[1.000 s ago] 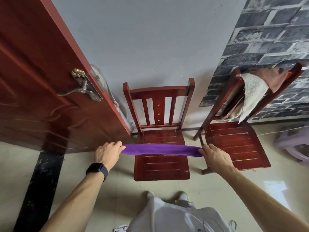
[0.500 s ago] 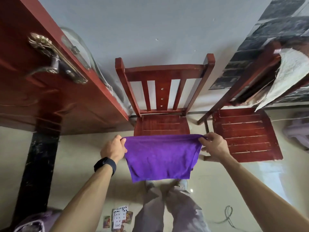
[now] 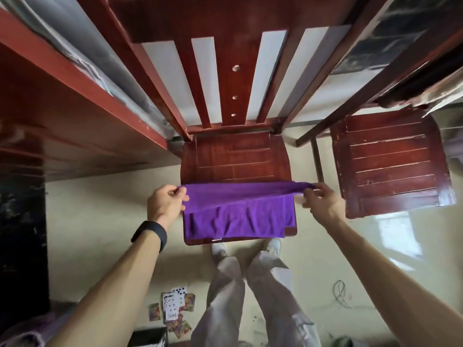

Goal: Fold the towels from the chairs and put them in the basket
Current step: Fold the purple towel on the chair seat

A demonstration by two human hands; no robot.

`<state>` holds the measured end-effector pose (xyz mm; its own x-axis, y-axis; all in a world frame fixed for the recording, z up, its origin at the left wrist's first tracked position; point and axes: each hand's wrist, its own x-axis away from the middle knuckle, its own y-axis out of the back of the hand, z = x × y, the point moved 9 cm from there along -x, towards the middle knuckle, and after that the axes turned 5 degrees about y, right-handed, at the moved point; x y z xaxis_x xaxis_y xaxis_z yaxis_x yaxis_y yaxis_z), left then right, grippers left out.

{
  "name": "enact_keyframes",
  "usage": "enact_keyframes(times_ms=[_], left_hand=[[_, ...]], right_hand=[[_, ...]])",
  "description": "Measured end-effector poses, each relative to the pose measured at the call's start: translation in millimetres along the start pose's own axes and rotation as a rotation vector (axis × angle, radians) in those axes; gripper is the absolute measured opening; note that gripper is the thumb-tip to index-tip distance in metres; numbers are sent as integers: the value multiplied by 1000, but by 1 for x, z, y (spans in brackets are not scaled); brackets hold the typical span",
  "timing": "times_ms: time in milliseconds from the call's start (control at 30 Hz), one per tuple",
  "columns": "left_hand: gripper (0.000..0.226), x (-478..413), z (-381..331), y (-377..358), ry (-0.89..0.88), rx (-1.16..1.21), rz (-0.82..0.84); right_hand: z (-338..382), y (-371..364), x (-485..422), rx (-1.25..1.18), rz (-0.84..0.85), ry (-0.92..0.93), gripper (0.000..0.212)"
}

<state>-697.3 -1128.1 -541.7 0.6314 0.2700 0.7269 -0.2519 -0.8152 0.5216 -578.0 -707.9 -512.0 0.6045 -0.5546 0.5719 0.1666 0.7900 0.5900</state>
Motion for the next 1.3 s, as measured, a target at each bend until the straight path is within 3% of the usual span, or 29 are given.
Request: enact_keyframes(times_ms=[167, 233, 333, 433, 600, 733, 867, 933, 1033, 1100, 1233, 1300], left_hand=[[25, -59, -70, -17, -84, 325, 56], [51, -70, -81, -27, -91, 403, 142], [72, -76, -52, -44, -89, 248, 157], [74, -69, 23, -62, 7, -84, 71], [61, -32, 116, -79, 162, -303, -71], [36, -21, 120, -79, 46, -540, -191], [28, -28, 131, -79, 172, -458, -135], [19, -29, 129, -76, 171, -441, -105], [13, -24, 120, -72, 121, -410, -70], [17, -21, 120, -68, 178, -335, -53], [8, -7, 120, -68, 463, 120, 163], [6, 1, 100, -63, 478, 278, 262]], right_hand=[[53, -26, -80, -281, -60, 47, 8], [65, -40, -105, -380, -71, 79, 27], [41, -66, -106, -305, -39, 10, 61], [-23, -97, -73, 72, 47, -68, 62], [-121, -124, -12, 265, 90, -257, 51], [-151, -133, -1, 342, 93, -299, 53], [-163, -138, -1, 424, 162, -377, 61], [-163, -137, 1, 353, 181, -394, 52], [-155, -133, 9, 34, 148, -444, 34], [-147, -131, 18, -176, 165, -485, 27], [-104, -111, 26, -458, 248, -460, 3], [-78, -91, 21, -571, 245, -395, 5]])
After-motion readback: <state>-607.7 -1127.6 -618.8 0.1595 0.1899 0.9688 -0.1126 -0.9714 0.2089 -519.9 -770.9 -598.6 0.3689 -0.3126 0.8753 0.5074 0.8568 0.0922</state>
